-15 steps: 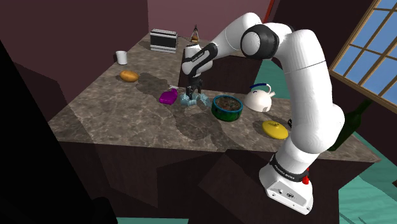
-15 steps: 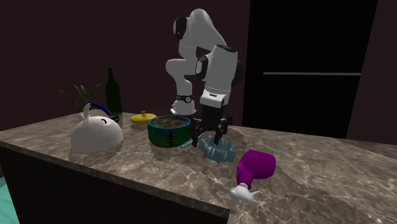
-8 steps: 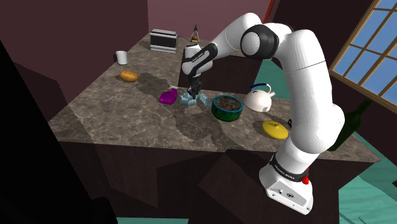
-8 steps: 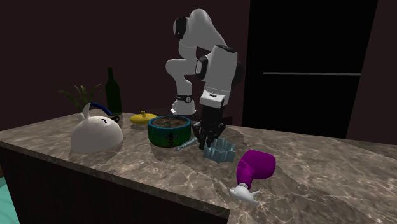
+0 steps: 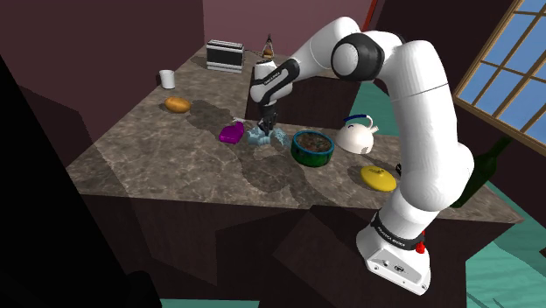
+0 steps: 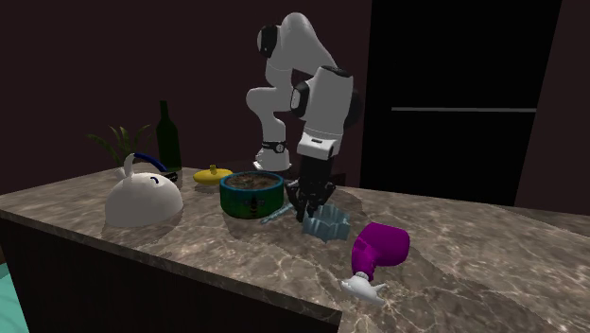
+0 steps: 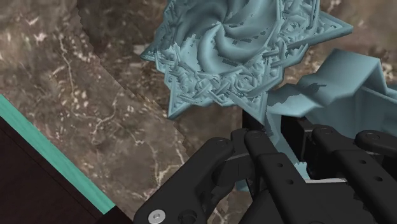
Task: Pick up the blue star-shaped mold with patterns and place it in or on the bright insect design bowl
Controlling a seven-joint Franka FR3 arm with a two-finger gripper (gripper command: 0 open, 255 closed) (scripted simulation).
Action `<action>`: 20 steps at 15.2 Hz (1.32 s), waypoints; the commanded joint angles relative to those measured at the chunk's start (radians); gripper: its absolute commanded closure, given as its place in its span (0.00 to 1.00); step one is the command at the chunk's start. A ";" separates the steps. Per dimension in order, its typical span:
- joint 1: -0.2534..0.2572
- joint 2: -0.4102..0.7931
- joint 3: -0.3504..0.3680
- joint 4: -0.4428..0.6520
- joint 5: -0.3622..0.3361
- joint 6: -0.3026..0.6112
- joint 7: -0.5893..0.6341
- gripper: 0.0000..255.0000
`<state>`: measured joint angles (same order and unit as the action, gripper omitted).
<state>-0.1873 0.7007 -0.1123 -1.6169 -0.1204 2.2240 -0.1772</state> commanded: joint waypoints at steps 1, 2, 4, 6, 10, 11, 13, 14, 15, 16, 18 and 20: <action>0.000 -0.013 0.000 0.002 0.000 -0.015 -0.002 1.00; 0.000 -0.021 -0.001 0.002 0.000 -0.023 -0.004 1.00; 0.001 -0.038 -0.001 0.003 0.000 -0.041 -0.006 1.00; 0.002 -0.055 -0.001 0.005 0.000 -0.059 -0.008 1.00; 0.003 -0.086 -0.002 0.011 0.000 -0.096 -0.013 1.00; 0.003 -0.094 -0.002 0.013 0.000 -0.105 -0.015 1.00; 0.004 -0.108 -0.003 0.018 0.000 -0.125 -0.017 1.00; 0.004 -0.115 -0.003 0.021 0.000 -0.134 -0.019 1.00; 0.004 -0.122 -0.003 0.024 0.000 -0.144 -0.020 1.00; 0.005 -0.128 -0.003 0.028 0.000 -0.154 -0.021 1.00; 0.005 -0.141 -0.004 0.035 0.000 -0.175 -0.024 1.00; 0.006 -0.154 -0.004 0.043 0.000 -0.195 -0.026 1.00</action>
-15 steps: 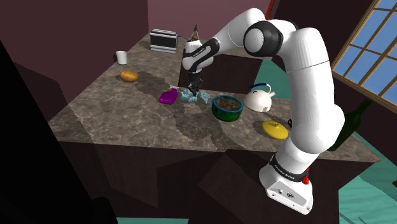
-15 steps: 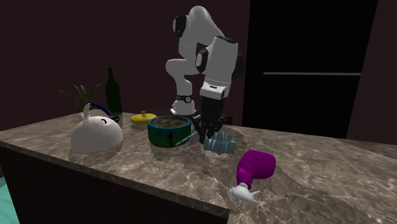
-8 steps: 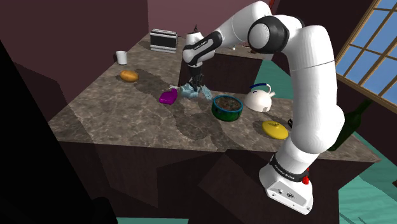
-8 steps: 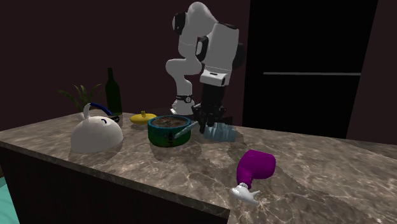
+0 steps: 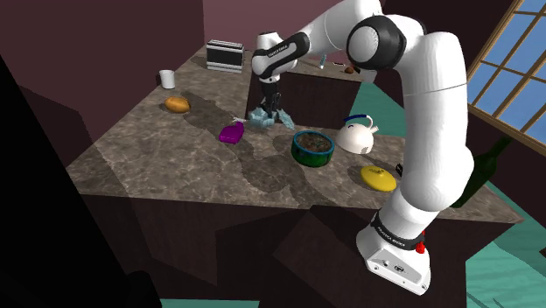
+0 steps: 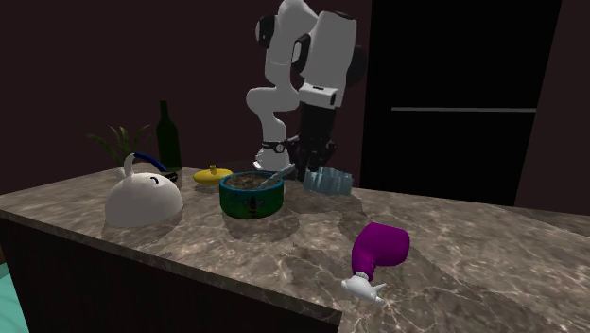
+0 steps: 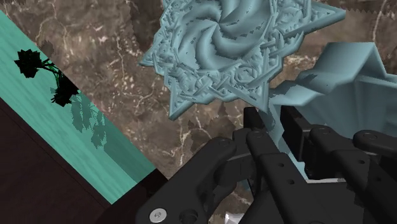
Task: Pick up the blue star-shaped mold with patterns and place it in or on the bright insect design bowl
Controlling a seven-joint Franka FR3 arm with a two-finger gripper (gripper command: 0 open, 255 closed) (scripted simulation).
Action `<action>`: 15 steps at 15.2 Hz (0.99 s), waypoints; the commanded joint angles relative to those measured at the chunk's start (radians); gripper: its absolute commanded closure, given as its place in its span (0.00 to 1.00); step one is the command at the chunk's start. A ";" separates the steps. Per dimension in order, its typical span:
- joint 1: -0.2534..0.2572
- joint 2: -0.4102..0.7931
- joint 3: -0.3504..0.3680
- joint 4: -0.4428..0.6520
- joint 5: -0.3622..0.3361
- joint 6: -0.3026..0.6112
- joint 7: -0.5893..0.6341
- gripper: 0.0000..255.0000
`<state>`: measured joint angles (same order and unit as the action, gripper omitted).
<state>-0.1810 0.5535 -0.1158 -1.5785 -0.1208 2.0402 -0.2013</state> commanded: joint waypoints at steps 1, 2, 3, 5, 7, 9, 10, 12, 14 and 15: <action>0.000 -0.012 -0.001 0.010 0.000 -0.022 -0.004 1.00; 0.000 -0.018 -0.001 0.015 0.000 -0.032 -0.005 1.00; 0.000 -0.024 -0.001 0.020 0.000 -0.043 -0.006 1.00; 0.001 -0.034 -0.001 0.031 0.000 -0.064 -0.009 1.00; 0.001 -0.044 -0.002 0.043 0.000 -0.086 -0.012 1.00; 0.001 -0.053 -0.002 0.056 0.001 -0.108 -0.015 1.00; 0.001 -0.057 -0.002 0.063 0.001 -0.119 -0.016 1.00; 0.002 -0.064 -0.002 0.073 0.001 -0.135 -0.018 1.00; -0.008 -0.139 -0.011 -0.037 -0.008 -0.098 -0.033 1.00; -0.014 -0.175 -0.016 -0.088 -0.012 -0.081 -0.040 1.00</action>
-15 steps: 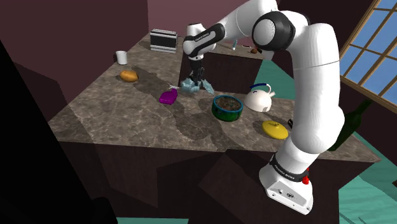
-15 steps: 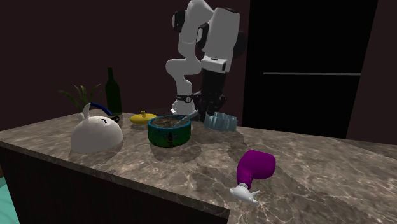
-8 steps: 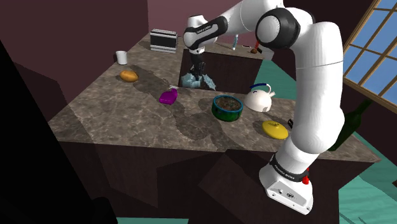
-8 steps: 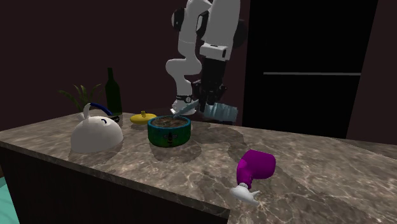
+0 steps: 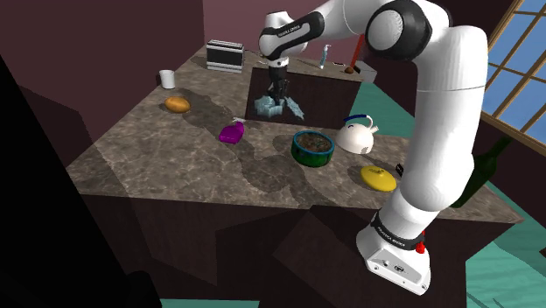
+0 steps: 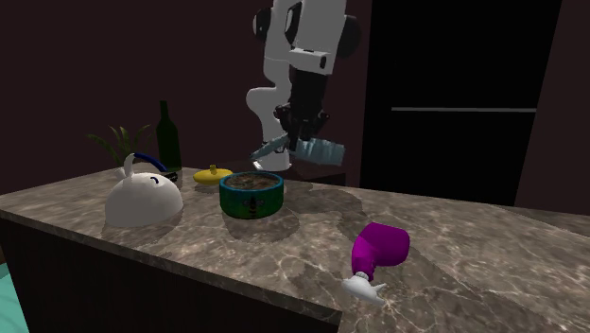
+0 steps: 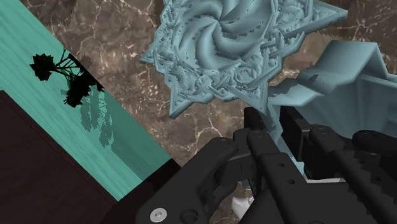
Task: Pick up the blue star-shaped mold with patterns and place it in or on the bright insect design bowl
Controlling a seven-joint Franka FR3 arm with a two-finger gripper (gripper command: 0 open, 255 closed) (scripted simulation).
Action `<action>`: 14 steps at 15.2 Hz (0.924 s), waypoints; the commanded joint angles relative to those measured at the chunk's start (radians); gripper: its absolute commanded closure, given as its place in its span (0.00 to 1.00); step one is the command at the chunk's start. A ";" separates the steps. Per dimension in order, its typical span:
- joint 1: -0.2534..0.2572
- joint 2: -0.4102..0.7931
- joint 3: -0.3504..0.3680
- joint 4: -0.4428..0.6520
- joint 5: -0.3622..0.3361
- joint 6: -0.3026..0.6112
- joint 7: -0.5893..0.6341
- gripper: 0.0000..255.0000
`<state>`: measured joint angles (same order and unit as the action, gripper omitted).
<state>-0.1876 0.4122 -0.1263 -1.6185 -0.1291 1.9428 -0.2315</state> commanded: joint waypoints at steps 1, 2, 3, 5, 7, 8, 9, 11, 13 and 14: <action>-0.012 -0.069 -0.010 -0.097 -0.009 0.032 -0.018 1.00; -0.018 -0.103 -0.015 -0.143 -0.014 0.046 -0.026 1.00; -0.024 -0.136 -0.021 -0.188 -0.019 0.059 -0.034 1.00; -0.036 -0.201 -0.033 -0.272 -0.030 0.082 -0.052 1.00; -0.049 -0.263 -0.046 -0.349 -0.043 0.101 -0.070 1.00; -0.055 -0.294 -0.053 -0.386 -0.049 0.110 -0.080 1.00; -0.063 -0.324 -0.060 -0.422 -0.056 0.117 -0.090 1.00; -0.077 -0.384 -0.075 -0.489 -0.072 0.130 -0.110 1.00; -0.095 -0.449 -0.093 -0.558 -0.091 0.140 -0.135 1.00; -0.096 -0.443 -0.094 -0.566 -0.091 0.154 -0.133 1.00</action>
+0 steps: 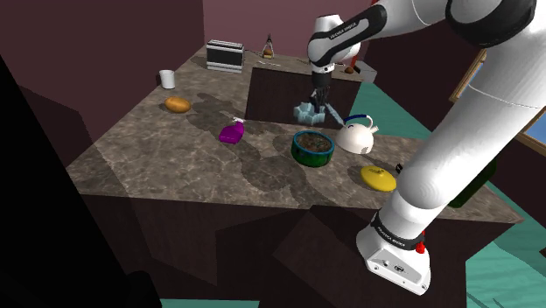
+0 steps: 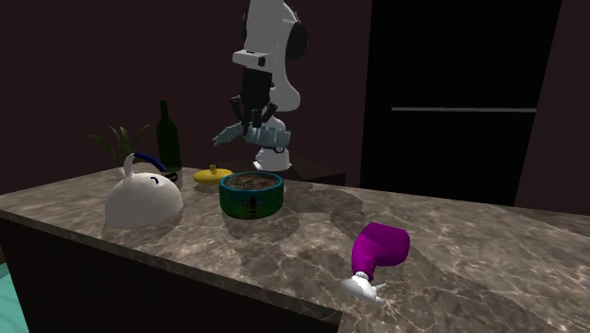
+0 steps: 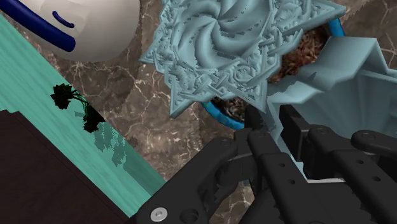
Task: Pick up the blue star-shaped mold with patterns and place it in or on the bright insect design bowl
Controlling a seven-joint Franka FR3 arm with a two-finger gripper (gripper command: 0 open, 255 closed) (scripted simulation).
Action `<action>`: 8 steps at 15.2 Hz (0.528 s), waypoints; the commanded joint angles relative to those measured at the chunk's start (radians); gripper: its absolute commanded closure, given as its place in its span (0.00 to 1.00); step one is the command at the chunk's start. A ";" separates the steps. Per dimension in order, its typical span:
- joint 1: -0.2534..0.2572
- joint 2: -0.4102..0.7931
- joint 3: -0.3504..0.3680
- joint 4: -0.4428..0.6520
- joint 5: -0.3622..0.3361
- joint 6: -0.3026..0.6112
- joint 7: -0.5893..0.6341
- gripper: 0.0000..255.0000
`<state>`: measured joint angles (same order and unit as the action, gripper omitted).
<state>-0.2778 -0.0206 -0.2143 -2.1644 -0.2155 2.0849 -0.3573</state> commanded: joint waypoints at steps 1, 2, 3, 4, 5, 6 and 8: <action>-0.006 -0.004 -0.006 -0.027 -0.005 0.025 -0.006 1.00; -0.006 0.002 -0.007 -0.034 -0.005 0.038 -0.004 1.00; -0.007 0.009 -0.007 -0.040 -0.005 0.051 -0.003 1.00; -0.007 0.016 -0.008 -0.047 -0.005 0.064 -0.001 1.00; -0.008 0.023 -0.008 -0.053 -0.006 0.077 0.000 1.00; -0.008 0.030 -0.008 -0.059 -0.006 0.091 0.002 1.00; -0.009 0.045 -0.009 -0.071 -0.006 0.117 0.005 1.00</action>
<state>-0.2869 0.0140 -0.2237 -2.2327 -0.2222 2.1881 -0.3546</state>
